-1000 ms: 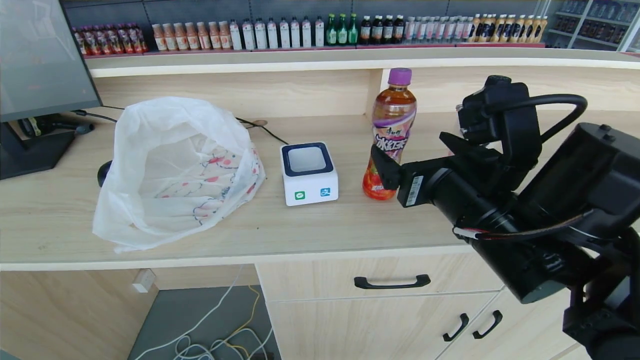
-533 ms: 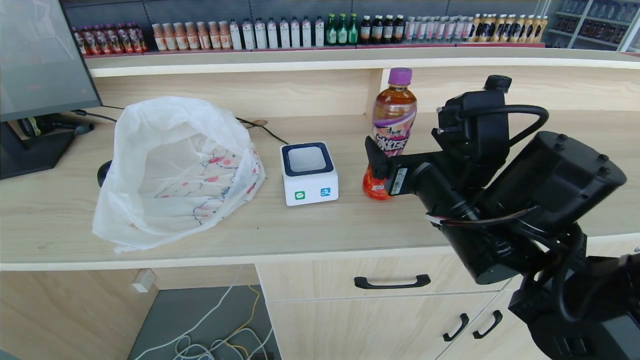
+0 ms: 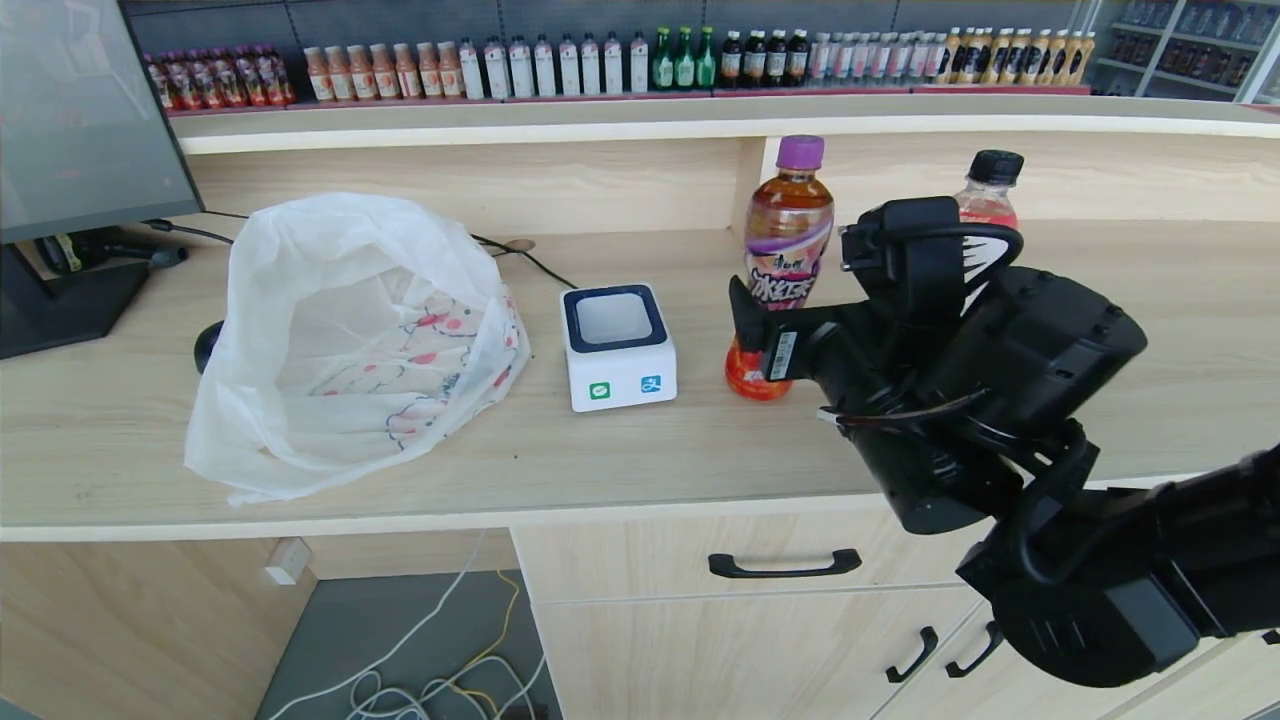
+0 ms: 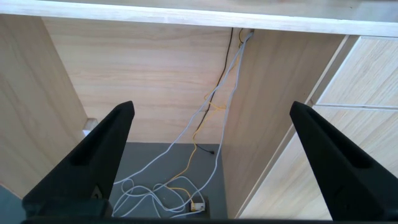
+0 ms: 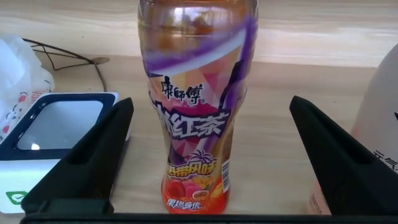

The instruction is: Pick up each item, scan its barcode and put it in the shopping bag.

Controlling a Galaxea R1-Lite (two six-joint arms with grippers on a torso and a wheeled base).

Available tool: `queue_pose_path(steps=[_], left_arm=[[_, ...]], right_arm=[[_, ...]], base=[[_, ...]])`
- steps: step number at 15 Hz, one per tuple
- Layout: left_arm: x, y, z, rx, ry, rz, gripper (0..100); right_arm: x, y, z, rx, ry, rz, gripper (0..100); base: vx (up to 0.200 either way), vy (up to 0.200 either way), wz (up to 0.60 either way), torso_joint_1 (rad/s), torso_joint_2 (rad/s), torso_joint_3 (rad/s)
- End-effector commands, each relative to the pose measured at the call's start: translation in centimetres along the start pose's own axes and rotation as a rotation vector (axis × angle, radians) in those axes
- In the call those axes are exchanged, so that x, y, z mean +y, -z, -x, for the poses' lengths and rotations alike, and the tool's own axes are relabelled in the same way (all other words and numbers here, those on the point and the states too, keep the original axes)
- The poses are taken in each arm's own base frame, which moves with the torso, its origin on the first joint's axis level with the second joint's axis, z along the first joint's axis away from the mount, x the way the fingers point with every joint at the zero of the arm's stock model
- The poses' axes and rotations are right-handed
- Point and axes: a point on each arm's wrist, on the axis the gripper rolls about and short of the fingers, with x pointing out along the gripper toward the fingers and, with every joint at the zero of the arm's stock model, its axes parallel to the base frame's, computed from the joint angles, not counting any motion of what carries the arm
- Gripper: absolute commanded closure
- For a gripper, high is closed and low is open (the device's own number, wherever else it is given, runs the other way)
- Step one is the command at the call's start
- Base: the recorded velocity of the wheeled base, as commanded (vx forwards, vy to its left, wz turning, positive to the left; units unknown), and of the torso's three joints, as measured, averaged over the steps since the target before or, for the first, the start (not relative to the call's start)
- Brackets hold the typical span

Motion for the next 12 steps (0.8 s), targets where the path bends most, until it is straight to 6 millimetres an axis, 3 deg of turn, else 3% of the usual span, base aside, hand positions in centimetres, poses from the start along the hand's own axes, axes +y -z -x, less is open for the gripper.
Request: queue_pose_path(steps=[1, 12], left_arm=[[0.0, 0.0, 0.0, -0.001, 0.0, 0.0, 0], [0.0, 0.0, 0.0, -0.001, 0.0, 0.0, 0]], right_arm=[[-0.3, 0.4, -0.5, 0.005, 0.014, 0.006, 0], [0.7, 2.0, -2.2, 0.008, -0.01, 0.018, 0]], base=[[0.0, 0.0, 0.0, 0.0, 0.0, 0.0], [0.0, 0.0, 0.0, 0.0, 0.0, 0.0]])
